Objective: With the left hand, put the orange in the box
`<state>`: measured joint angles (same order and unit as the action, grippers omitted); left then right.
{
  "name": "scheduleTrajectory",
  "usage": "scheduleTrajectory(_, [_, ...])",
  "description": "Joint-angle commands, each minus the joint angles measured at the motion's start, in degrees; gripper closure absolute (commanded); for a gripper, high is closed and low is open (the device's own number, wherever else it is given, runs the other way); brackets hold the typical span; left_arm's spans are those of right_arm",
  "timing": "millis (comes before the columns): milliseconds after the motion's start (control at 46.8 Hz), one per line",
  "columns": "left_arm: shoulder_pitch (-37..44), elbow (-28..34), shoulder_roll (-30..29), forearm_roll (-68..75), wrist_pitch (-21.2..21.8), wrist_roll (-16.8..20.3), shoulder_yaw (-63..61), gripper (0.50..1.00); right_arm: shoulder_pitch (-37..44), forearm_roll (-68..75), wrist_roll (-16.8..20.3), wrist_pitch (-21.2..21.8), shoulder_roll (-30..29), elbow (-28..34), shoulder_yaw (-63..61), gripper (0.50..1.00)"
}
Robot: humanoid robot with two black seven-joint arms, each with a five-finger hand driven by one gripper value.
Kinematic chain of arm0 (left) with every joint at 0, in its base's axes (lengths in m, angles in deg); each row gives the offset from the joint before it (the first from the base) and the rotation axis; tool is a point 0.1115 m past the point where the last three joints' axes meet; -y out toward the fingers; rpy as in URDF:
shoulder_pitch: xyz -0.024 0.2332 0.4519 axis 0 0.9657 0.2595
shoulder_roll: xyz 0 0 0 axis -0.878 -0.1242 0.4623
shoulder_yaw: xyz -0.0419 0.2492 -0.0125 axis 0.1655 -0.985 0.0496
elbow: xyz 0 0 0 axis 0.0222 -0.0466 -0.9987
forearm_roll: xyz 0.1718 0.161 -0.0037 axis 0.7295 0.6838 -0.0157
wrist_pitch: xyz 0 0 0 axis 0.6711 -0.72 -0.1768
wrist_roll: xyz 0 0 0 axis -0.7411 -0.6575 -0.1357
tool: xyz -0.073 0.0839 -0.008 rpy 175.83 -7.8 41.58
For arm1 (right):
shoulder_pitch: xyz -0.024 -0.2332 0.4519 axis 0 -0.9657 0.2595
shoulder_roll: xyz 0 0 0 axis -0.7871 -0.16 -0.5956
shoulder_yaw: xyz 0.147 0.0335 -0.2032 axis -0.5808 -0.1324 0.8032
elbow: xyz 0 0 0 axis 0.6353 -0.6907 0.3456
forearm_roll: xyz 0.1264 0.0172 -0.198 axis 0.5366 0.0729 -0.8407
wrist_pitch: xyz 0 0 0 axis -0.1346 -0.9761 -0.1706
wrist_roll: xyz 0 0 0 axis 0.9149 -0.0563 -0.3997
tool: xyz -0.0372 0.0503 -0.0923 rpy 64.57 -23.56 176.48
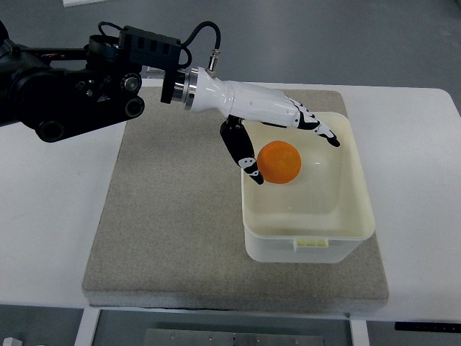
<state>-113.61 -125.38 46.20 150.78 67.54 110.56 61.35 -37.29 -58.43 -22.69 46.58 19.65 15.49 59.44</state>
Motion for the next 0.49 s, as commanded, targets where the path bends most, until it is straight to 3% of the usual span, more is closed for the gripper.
scheduleTrajectory(0, [-0.1,0.6,-0.1,-0.2,0.3,0.0,0.3,0.540,0.0,0.1,0.0,0.0,0.0,0.0,0.0,0.568])
scheduleTrajectory(471, [0.5,15.1,-0.2,-2.8,0.9,0.0,0.4,0.538,0.0,0.0,0.0,0.0,0.0,0.0,0.0,0.568])
